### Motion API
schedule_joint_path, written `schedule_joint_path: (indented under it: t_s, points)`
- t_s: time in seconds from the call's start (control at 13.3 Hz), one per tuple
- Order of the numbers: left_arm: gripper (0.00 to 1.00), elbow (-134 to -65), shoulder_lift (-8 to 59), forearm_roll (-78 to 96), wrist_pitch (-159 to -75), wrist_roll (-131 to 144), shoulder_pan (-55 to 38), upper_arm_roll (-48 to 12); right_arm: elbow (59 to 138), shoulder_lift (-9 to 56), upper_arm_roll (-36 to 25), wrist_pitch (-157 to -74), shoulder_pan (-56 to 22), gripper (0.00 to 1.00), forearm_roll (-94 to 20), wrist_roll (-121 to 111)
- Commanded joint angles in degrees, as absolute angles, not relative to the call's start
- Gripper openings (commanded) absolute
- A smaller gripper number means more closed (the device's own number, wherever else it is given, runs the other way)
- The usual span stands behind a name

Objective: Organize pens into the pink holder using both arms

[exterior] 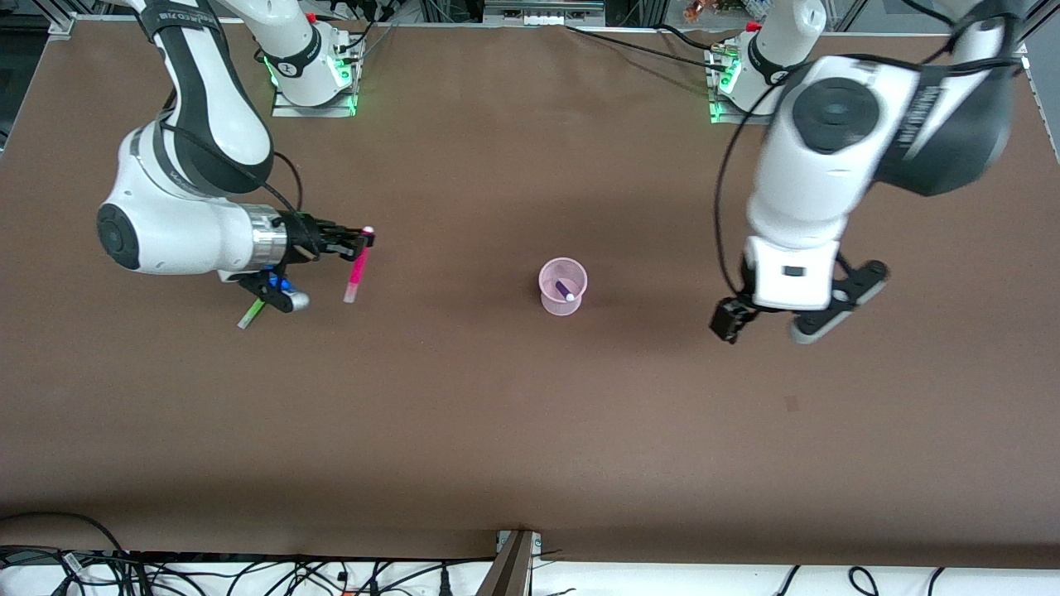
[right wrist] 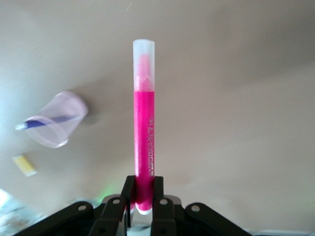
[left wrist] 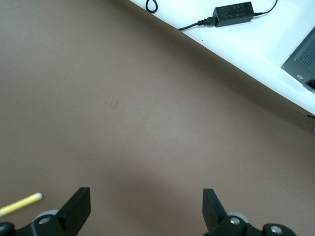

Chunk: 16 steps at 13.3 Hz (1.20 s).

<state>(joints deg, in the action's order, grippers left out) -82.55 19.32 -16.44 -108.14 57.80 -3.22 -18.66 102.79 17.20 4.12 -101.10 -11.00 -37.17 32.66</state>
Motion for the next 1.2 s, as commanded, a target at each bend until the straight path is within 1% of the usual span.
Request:
schedule_joint_path:
  t_s: [0.0, 0.38, 0.53, 0.68, 0.9, 1.13]
  points:
    - [1.00, -85.51, 16.35, -11.44, -108.02, 44.87, 1.83, -19.42, 101.25, 20.64, 3.87, -104.74, -14.31, 0.00, -47.87, 38.13]
    - [1.00, -89.73, 13.80, -2.83, -107.93, 20.09, 10.88, -19.42, 101.25, 25.83, 3.87, -123.54, -26.08, 0.00, -70.79, 43.50]
    - [1.00, -91.92, 13.28, -2.55, -108.02, 14.70, 12.56, -19.42, 101.16, 26.89, 3.87, -130.22, -30.74, 0.00, -82.20, 43.85]
    - [1.00, -94.38, 12.05, -2.46, -108.54, 10.66, 13.70, -19.42, 99.94, 27.68, 3.87, -135.42, -34.52, 0.00, -89.44, 43.95]
    - [1.00, -99.04, 8.71, 0.87, -112.23, 5.81, 15.91, -19.42, 98.44, 29.35, 3.87, -136.93, -36.03, 0.00, -93.42, 44.21]
    - [1.00, -98.97, 8.53, 0.70, -111.97, 4.66, 15.82, -19.42, 98.17, 31.64, 3.87, -137.20, -36.39, 0.00, -94.12, 43.59]
